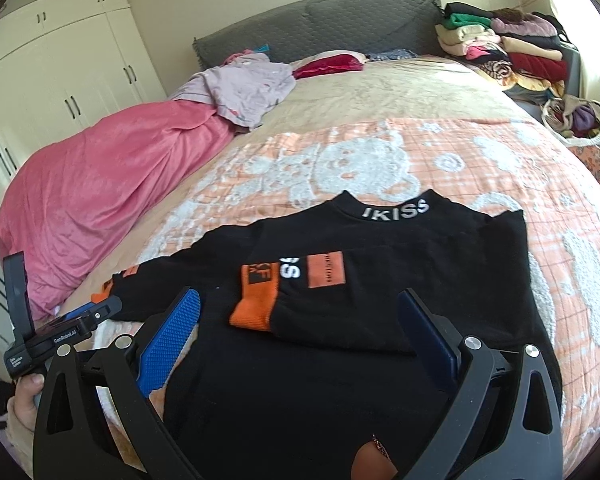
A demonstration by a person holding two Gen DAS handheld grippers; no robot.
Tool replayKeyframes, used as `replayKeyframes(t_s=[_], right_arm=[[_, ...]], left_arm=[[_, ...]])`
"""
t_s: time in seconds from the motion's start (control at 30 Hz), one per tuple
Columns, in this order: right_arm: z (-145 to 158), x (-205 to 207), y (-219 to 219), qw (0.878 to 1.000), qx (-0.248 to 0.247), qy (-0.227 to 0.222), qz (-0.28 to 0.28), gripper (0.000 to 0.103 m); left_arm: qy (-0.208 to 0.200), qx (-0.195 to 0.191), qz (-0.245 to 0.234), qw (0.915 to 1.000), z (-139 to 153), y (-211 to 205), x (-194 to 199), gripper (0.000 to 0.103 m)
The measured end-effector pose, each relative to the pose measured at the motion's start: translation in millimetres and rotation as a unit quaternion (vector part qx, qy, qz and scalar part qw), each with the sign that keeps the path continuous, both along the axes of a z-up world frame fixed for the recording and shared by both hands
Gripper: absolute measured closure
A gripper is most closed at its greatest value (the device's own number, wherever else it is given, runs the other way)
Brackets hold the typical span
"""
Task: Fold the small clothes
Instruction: 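Move the left gripper to the other sleeve's orange cuff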
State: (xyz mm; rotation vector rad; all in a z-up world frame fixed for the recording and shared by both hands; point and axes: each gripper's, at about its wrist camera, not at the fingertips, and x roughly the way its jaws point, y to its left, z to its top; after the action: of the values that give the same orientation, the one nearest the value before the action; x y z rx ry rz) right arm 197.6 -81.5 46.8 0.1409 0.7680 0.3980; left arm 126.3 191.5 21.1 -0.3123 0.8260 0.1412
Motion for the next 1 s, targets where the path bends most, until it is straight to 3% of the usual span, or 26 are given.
replayKeyframes(t_s=[0.67, 1.0], right_arm=[[-13.5, -0.2, 85.7, 0.997, -0.021, 0.002, 0.075, 0.005], [-21.0, -7.1, 120.1, 0.993, -0.029, 0.007, 0.11, 0.005]], left_arm=[[0.01, -0.037, 0.067, 0.997, -19.2, 75.3, -30.8, 0.01], [0.013, -0.081, 0.092, 0.9924, -36.4, 104.5, -42.3, 0.01]])
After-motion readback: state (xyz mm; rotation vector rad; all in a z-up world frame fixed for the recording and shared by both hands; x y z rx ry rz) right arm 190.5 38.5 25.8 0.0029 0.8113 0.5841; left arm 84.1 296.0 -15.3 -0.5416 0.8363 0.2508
